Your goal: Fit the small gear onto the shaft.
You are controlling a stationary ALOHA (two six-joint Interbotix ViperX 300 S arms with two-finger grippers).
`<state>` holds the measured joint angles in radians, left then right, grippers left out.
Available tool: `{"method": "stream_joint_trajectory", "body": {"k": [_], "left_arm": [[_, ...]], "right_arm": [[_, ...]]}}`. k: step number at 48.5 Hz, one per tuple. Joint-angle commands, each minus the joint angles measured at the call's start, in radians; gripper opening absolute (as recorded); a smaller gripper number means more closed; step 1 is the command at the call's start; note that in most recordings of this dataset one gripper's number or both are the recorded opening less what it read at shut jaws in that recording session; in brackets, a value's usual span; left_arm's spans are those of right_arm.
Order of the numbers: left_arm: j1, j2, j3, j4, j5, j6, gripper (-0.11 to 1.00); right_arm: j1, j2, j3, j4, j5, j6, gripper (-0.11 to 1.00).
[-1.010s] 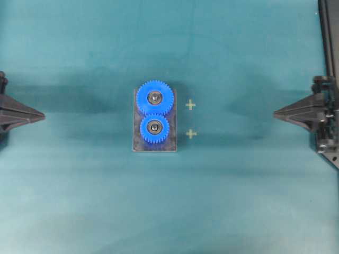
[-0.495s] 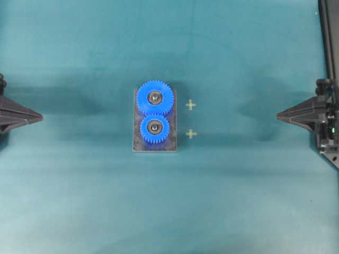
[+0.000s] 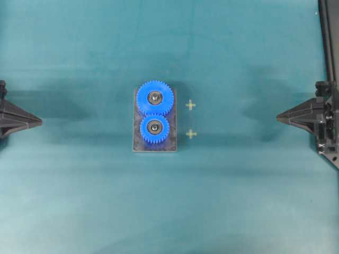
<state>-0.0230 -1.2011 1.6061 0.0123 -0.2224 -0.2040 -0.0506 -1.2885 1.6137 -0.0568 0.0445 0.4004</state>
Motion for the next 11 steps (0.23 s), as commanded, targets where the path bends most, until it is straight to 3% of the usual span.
{"method": "stream_joint_trajectory", "body": {"k": [1, 11], "left_arm": [[0.002, 0.008, -0.012, 0.002, 0.002, -0.002, 0.00], [0.002, 0.008, -0.014, 0.003, 0.011, -0.002, 0.00]], "right_arm": [[-0.002, 0.017, -0.009, -0.002, -0.005, 0.011, -0.01], [-0.002, 0.017, -0.009, -0.002, -0.005, 0.011, -0.01]]}}
